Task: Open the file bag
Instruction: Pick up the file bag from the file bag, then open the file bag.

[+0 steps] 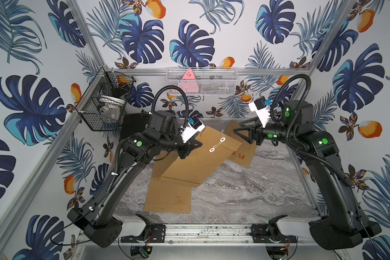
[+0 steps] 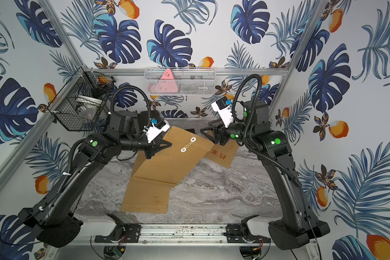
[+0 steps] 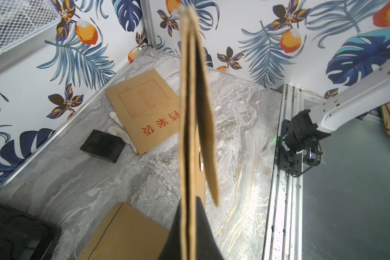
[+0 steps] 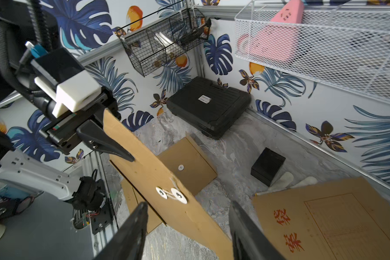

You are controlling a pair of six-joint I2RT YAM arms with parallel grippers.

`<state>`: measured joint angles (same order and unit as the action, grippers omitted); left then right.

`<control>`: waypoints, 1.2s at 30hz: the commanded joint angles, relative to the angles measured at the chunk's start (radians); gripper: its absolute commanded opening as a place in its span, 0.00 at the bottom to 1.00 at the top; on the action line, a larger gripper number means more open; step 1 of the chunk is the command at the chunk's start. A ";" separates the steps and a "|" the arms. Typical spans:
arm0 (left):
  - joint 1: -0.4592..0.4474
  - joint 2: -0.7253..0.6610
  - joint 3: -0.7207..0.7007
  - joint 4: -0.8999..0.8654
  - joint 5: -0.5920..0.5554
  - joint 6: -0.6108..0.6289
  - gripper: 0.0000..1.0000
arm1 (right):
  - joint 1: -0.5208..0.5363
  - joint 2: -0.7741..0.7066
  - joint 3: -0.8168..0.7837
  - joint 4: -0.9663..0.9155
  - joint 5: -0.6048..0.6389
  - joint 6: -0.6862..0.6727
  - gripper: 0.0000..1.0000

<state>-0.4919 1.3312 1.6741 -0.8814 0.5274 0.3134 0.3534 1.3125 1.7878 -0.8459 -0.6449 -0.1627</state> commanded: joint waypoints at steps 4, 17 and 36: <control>-0.025 0.013 0.026 -0.041 0.011 0.065 0.00 | 0.015 0.065 0.025 -0.089 -0.083 -0.047 0.59; -0.036 0.025 0.041 -0.048 0.004 0.070 0.00 | 0.083 0.134 0.070 -0.174 -0.082 -0.085 0.43; -0.039 0.017 0.017 -0.040 0.011 0.068 0.00 | 0.157 0.120 0.026 -0.134 0.166 -0.054 0.22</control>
<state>-0.5293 1.3602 1.6955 -0.9375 0.5243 0.3653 0.5106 1.4425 1.8229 -1.0046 -0.5449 -0.2241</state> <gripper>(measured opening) 0.070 0.223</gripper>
